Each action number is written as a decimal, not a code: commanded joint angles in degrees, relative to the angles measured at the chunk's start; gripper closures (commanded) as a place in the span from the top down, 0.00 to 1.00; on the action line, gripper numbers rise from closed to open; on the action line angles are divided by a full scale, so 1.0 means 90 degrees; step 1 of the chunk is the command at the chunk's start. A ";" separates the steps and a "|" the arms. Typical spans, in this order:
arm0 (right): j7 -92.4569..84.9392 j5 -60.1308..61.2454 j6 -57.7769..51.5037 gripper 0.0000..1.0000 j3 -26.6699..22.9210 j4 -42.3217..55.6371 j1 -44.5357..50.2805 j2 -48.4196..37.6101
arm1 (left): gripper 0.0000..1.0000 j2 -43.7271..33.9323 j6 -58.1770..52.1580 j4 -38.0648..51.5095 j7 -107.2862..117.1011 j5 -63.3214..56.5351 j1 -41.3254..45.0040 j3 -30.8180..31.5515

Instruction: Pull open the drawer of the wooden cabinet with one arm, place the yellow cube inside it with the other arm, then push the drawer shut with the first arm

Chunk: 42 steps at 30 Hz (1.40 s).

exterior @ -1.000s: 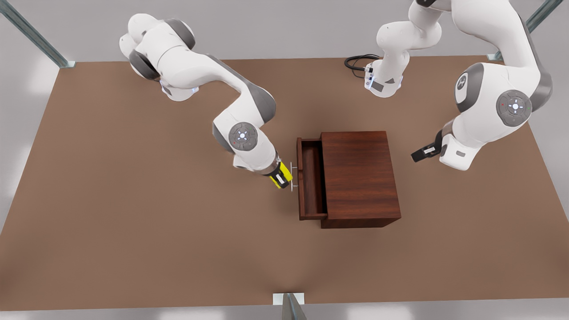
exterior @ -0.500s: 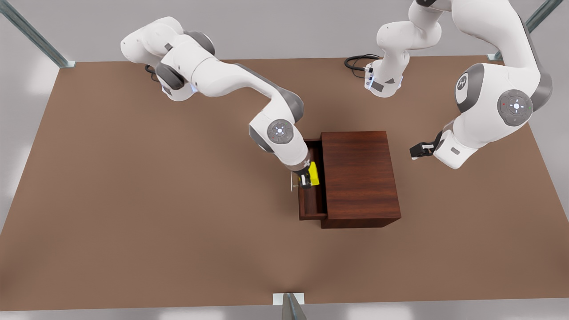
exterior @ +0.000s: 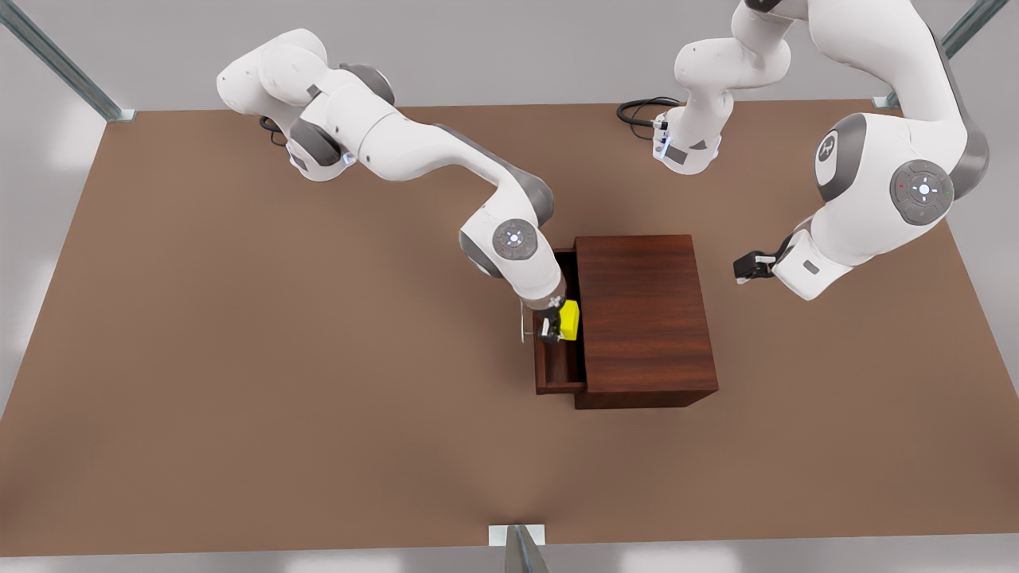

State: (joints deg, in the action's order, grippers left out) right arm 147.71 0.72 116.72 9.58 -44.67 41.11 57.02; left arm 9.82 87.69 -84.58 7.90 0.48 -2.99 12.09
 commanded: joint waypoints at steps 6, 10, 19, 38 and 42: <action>0.1303 0.0018 -0.0019 1.00 -0.0039 0.0002 0.0013 -0.0017 | 1.00 -0.0007 -0.0007 0.0003 -0.0478 -0.0005 0.0000 0.0014; 0.1205 0.0008 -0.0361 1.00 -0.0048 0.0012 -0.0026 -0.0134 | 1.00 -0.0007 -0.0007 0.0003 -0.0439 -0.0005 0.0000 0.0014; -0.2446 0.0037 -0.3515 1.00 0.0889 -0.0027 -0.2555 -0.1277 | 0.41 0.0091 -0.0213 0.0042 0.3261 0.0513 0.0654 0.0043; -1.6090 -0.0364 -0.2597 1.00 -0.0126 -0.3767 -0.5583 -0.4353 | 0.00 0.2854 0.3244 0.1282 1.6368 -0.1069 0.4775 -0.0005; -1.5426 -0.0412 -0.2695 1.00 -0.0127 -0.4079 -0.5583 -0.4402 | 0.00 0.3245 0.3391 0.1282 1.6456 -0.1323 0.4863 -0.0123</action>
State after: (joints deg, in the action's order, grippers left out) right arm 58.07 -3.16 93.34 8.44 -81.66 -9.34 17.13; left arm 38.49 113.57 -73.09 98.91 -9.75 40.72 11.15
